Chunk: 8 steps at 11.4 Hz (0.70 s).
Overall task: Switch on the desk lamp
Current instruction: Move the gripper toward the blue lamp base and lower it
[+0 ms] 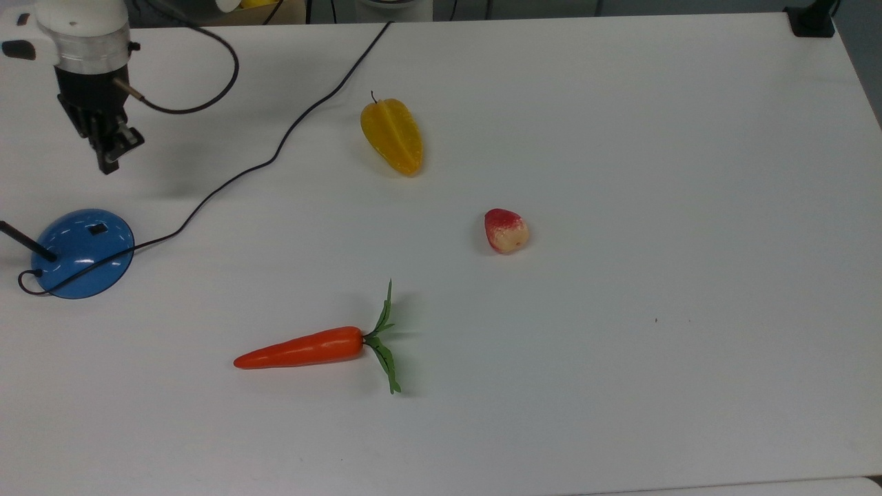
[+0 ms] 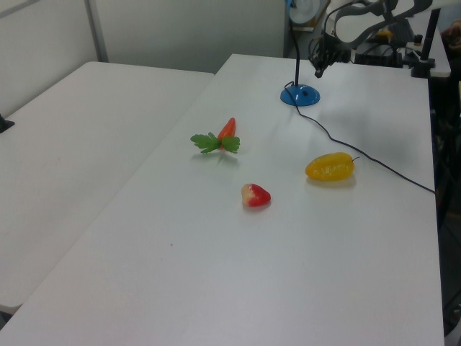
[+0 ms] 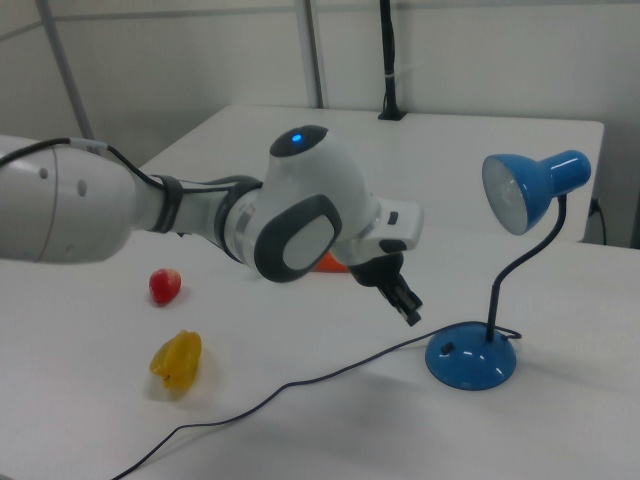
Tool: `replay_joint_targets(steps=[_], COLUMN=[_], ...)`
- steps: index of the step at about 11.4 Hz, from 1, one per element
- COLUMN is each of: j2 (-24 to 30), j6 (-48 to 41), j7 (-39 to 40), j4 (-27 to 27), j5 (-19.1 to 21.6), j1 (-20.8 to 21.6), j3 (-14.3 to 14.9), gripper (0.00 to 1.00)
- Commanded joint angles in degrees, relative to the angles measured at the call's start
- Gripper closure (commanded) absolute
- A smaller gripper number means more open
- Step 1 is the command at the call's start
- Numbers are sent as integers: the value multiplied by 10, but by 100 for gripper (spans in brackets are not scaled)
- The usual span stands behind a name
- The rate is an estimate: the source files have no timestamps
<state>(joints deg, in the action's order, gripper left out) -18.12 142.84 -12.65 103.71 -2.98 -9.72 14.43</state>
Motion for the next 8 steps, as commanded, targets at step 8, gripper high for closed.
replay_joint_targets(steps=[8], j2=[-124], j6=[92], j7=[-89], j4=[-94], j5=[-5], j1=[-14], j3=[2], gripper=[100])
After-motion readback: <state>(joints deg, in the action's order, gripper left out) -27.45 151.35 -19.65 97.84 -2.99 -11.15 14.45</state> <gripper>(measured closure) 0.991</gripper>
